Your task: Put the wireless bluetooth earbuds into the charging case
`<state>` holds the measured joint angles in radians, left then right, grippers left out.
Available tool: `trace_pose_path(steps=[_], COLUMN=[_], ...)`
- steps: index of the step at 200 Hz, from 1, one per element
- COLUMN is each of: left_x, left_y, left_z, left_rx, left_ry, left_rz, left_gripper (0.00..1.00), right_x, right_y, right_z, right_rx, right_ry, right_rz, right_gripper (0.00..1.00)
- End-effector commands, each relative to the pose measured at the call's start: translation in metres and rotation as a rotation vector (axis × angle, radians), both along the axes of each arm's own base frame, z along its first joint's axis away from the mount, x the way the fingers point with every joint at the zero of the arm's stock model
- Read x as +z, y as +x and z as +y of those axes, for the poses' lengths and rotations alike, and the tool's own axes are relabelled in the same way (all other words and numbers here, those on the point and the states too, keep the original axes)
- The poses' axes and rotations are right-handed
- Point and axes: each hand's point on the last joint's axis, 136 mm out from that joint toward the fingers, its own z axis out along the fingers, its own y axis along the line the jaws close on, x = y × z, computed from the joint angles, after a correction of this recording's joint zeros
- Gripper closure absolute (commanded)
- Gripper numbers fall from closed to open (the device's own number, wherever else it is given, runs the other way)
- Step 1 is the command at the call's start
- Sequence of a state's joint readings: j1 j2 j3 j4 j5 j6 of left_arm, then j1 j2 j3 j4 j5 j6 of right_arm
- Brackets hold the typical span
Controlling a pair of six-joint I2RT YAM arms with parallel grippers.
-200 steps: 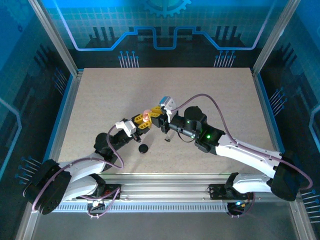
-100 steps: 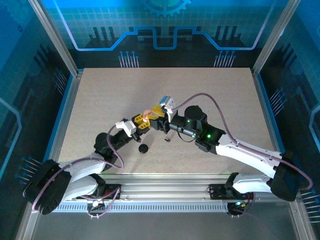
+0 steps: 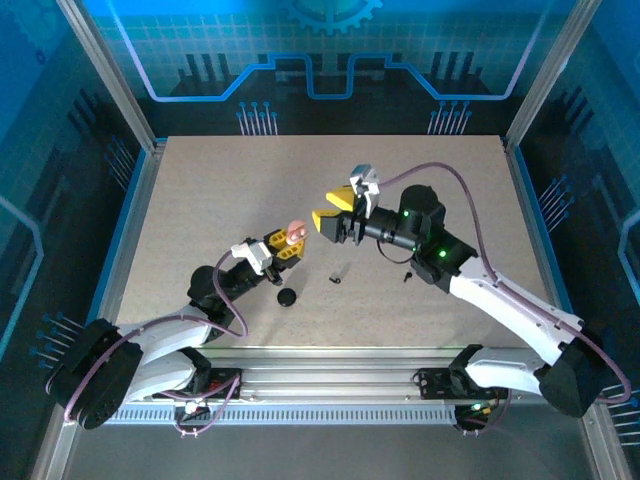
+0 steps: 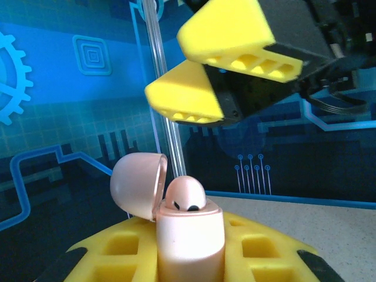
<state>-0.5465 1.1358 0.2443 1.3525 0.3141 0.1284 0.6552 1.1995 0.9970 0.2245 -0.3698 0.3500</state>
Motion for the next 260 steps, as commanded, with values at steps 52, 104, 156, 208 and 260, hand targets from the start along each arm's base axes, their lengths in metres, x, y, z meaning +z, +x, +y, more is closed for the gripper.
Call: trace_pose_path(steps=[52, 104, 156, 208, 260], left_x=[0.013, 0.01, 0.012, 0.012, 0.012], left_y=[-0.013, -0.012, -0.01, -0.006, -0.002], left_z=[-0.006, -0.008, -0.008, -0.004, -0.003], left_rx=[-0.08, -0.099, -0.099, -0.067, -0.049], left_ry=[-0.037, -0.048, -0.057, -0.07, -0.065], left_rz=[-0.021, 0.015, 0.023, 0.031, 0.039], left_gripper=[0.87, 0.86, 0.85, 0.84, 0.84], right_x=[-0.007, -0.015, -0.023, -0.025, -0.038], right_y=[-0.013, -0.027, -0.042, -0.047, -0.051], right_z=[0.031, 0.043, 0.047, 0.04, 0.028], right_rx=[0.375, 0.524, 0.583, 0.576, 0.53], right_ry=[0.009, -0.009, -0.067, -0.091, -0.112], right_rz=[0.203, 0.21, 0.2, 0.181, 0.209], right_gripper=[0.31, 0.33, 0.36, 0.44, 0.46])
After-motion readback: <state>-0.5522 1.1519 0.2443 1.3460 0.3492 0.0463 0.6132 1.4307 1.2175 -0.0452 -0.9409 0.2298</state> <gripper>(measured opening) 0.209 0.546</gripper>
